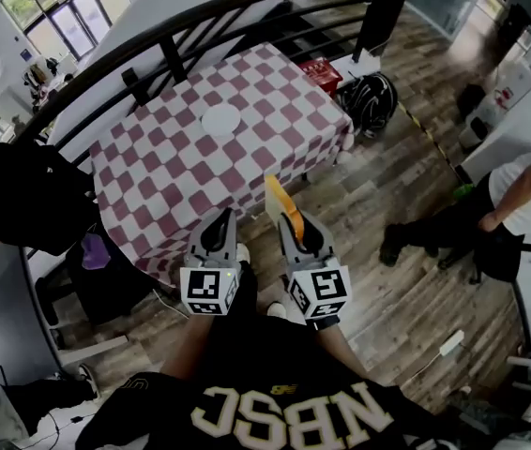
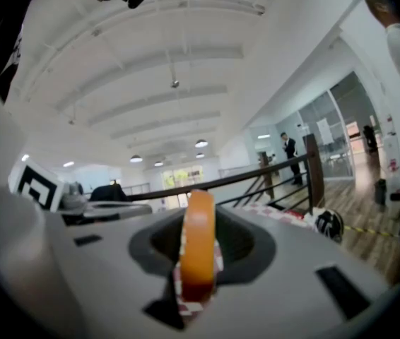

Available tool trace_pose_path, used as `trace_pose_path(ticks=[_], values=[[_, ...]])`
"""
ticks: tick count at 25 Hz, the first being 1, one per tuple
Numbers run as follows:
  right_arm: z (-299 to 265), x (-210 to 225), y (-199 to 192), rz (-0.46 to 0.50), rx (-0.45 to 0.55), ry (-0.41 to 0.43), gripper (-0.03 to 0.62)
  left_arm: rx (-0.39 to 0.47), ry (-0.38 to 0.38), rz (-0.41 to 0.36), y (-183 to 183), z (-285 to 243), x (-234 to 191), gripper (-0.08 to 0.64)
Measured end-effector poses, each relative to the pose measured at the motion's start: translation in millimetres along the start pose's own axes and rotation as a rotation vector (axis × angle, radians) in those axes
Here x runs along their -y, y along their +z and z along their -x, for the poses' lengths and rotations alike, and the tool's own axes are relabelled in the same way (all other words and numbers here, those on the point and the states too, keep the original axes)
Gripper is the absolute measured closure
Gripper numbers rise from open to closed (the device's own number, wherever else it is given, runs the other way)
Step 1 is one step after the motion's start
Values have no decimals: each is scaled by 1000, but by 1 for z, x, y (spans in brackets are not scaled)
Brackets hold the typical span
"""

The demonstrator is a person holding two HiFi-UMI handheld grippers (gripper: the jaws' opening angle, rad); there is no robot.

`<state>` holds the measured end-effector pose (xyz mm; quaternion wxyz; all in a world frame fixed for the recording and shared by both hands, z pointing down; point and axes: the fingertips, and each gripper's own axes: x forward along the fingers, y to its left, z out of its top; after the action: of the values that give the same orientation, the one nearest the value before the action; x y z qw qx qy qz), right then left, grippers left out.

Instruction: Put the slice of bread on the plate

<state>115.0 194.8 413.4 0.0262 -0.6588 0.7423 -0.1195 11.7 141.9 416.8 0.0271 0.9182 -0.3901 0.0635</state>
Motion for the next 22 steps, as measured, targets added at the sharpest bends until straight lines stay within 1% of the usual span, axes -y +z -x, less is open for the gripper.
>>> trace_pose_path(ticks=[4, 8, 12, 15, 19, 22], values=[[-52, 14, 13, 41, -22, -26, 489, 21, 24, 31, 6, -39, -45, 541], [-115, 21, 20, 56, -47, -51, 489, 51, 18, 24, 22, -76, -91, 541], [-185, 11, 20, 83, -81, 16, 489, 66, 45, 52, 22, -109, -142, 541], [-230, -3, 16, 84, -101, 57, 489, 40, 62, 70, 9, -125, -180, 541], [-265, -9, 3, 70, -127, 75, 489, 19, 79, 107, -6, -137, -209, 541], [-288, -13, -15, 52, -169, 86, 489, -21, 78, 127, -22, -147, -226, 541]])
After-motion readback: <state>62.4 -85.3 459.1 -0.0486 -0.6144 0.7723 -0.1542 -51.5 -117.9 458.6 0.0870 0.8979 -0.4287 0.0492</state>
